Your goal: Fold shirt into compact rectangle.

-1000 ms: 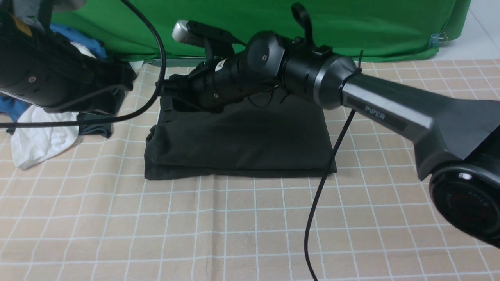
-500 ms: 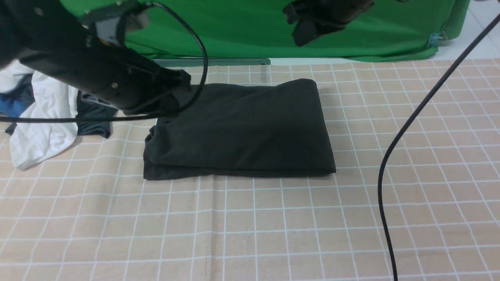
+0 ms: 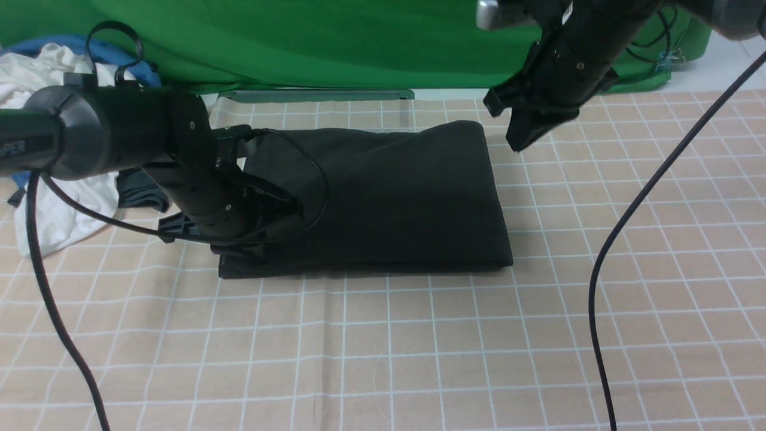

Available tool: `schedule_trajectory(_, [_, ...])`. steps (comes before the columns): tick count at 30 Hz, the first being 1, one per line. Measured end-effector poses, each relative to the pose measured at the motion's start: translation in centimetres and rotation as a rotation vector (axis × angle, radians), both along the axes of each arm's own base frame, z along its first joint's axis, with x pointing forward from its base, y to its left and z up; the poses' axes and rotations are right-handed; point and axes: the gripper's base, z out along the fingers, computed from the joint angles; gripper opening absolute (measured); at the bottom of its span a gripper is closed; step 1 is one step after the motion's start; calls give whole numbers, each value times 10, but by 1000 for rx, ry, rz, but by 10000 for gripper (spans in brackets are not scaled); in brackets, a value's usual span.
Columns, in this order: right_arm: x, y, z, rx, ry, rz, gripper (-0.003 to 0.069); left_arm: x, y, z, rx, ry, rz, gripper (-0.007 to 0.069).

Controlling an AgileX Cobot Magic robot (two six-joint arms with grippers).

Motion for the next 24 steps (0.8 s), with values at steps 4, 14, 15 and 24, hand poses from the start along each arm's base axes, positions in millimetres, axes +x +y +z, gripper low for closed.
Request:
schedule_trajectory(4, [-11,-3,-14,-17,68,-5,94,-3,2,13,6,-23,-5,19])
schedule_trajectory(14, [-25,1,-74,7,249,-37,617,-43,13,123,-11,-278,-45,19])
schedule_trajectory(15, [-25,2,-79,17,261,-42,622,-48,14,132,-15,-299,-47,19])
schedule_trajectory(24, [-20,18,-110,63,292,-27,475,-76,20,170,-28,-379,-52,19])
